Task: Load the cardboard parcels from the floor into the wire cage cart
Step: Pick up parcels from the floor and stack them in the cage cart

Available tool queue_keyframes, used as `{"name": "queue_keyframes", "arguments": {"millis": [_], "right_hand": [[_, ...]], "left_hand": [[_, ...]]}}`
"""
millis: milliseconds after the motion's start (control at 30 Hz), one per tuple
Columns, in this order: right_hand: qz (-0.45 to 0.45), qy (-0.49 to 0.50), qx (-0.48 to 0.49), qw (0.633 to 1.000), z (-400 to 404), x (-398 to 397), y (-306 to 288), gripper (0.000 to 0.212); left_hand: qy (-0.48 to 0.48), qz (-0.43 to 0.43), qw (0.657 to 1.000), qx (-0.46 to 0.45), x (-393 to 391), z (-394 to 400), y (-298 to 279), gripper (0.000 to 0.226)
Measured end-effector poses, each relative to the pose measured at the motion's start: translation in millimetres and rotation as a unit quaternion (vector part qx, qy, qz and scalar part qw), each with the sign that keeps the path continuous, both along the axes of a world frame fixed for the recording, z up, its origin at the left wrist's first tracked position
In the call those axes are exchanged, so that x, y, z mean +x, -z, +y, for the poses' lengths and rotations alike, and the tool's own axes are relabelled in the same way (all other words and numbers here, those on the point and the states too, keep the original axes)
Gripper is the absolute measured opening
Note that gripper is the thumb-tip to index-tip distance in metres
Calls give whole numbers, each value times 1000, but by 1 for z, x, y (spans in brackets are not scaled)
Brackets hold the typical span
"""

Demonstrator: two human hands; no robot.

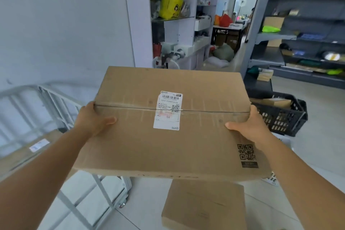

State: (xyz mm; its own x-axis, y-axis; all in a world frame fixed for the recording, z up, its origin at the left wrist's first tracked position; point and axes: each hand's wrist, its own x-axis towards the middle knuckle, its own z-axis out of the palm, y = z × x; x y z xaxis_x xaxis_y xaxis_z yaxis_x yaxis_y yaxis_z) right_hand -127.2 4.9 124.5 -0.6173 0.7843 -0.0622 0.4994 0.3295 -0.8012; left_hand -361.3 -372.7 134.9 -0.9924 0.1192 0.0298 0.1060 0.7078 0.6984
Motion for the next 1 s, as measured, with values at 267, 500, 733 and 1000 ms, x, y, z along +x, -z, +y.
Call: {"name": "queue_keyframes", "arguments": {"millis": [267, 500, 733, 1000], "right_hand": [[30, -76, 4, 997, -41, -33, -52, 82], [45, -154, 13, 987, -114, -85, -73, 105], [54, -234, 7, 971, -230, -151, -91, 102], [73, -307, 8, 949, -391, -221, -99, 108]], "left_hand": [[-84, 37, 995, 37, 36, -76, -59, 86], [-169, 51, 983, 43, 52, -169, -78, 89], [-246, 64, 965, 57, 58, -294, -85, 80], [-308, 77, 947, 52, 61, -451, -106, 79]]}}
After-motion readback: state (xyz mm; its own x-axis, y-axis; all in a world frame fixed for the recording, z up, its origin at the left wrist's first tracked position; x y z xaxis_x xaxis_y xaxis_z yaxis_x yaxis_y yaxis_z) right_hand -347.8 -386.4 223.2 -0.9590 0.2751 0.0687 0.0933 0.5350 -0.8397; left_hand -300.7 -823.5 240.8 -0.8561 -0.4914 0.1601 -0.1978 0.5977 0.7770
